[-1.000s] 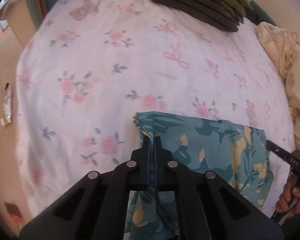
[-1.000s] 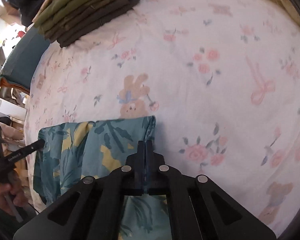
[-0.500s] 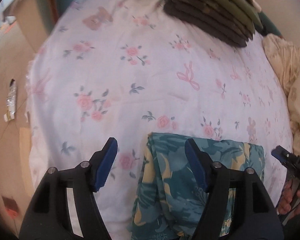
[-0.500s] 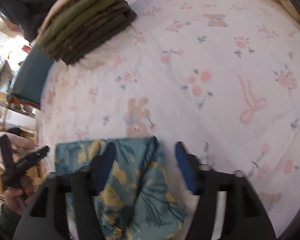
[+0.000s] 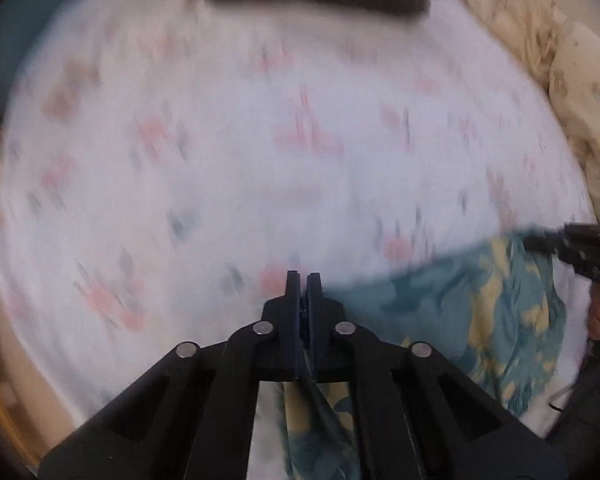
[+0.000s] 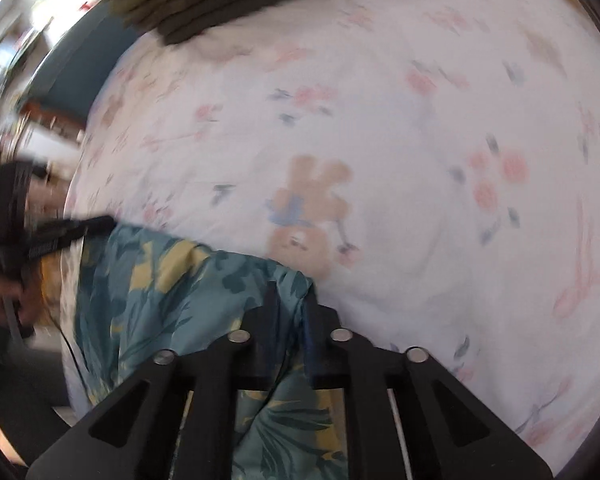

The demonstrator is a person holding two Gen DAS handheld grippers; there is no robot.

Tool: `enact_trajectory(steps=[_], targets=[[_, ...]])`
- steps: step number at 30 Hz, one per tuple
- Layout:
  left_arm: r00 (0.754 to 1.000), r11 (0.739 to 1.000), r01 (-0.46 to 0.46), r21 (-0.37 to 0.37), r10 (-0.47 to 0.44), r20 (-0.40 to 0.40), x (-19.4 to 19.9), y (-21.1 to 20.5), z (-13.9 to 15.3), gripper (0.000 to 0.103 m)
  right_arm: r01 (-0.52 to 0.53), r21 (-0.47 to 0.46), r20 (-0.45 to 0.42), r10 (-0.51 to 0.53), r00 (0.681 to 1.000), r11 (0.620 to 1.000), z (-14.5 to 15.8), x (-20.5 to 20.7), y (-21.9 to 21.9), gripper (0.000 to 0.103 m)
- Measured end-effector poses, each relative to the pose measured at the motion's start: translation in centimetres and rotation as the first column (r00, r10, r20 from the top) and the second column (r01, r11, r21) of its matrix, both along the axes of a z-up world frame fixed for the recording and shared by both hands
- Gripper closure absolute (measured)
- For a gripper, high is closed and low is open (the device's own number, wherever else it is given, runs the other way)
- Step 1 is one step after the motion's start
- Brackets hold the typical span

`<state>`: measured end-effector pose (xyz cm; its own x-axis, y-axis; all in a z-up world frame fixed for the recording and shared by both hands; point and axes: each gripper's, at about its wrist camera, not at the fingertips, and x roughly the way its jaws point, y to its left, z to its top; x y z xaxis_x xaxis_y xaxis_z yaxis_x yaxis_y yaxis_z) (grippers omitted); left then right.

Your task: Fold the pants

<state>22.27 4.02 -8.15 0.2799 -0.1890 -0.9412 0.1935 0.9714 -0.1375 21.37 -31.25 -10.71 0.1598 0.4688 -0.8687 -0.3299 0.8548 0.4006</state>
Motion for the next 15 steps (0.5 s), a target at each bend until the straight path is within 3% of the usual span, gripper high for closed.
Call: enact_trajectory(steps=[2,4,7,11,12,13,14,15], targets=[[0.995,0.999,-0.041,-0.035,0.044,0.088,0.5,0.6,2.3,0.103,0.013,-0.01,0.087,-0.012,0.996,1.0,2.2,0.6,-0.4,0.096],[0.993,0.999,-0.023,-0.025,0.026,0.112,0.8,0.7,3.2,0.103,0.079,-0.026,0.17,-0.073,0.983,0.997,3.8,1.1,-1.4,0.096],[0.993,1.0,-0.016,-0.004,0.016,0.115,0.7,0.9,2.9,0.103,0.087,-0.027,0.16,-0.081,0.984,0.996,3.1,1.2,-2.0,0.096],[0.993,0.993,-0.098,-0.071,0.102,0.059,0.9,2.5,2.1,0.101,0.093,-0.042,0.161,-0.085,0.983,0.995,2.8,0.5,-2.2,0.096],[0.991,0.986,-0.128,-0.108,0.13,0.015,1.0,2.9,1.3,0.088,0.104,-0.041,0.154,-0.096,0.983,0.994,2.7,0.6,-2.4,0.096],[0.989,0.982,-0.146,-0.119,0.146,-0.007,0.9,3.1,0.8,0.062,0.111,-0.033,0.149,-0.105,0.983,0.993,2.6,0.7,-2.5,0.096],[0.986,0.979,-0.167,-0.121,0.166,-0.02,0.9,3.2,0.3,0.051,0.121,-0.031,0.143,-0.116,0.983,0.992,2.5,0.8,-2.5,0.096],[0.982,0.975,-0.188,-0.121,0.188,-0.016,0.7,3.3,-0.2,0.047,0.132,-0.033,0.132,-0.127,0.983,0.991,2.2,0.9,-2.6,0.096]])
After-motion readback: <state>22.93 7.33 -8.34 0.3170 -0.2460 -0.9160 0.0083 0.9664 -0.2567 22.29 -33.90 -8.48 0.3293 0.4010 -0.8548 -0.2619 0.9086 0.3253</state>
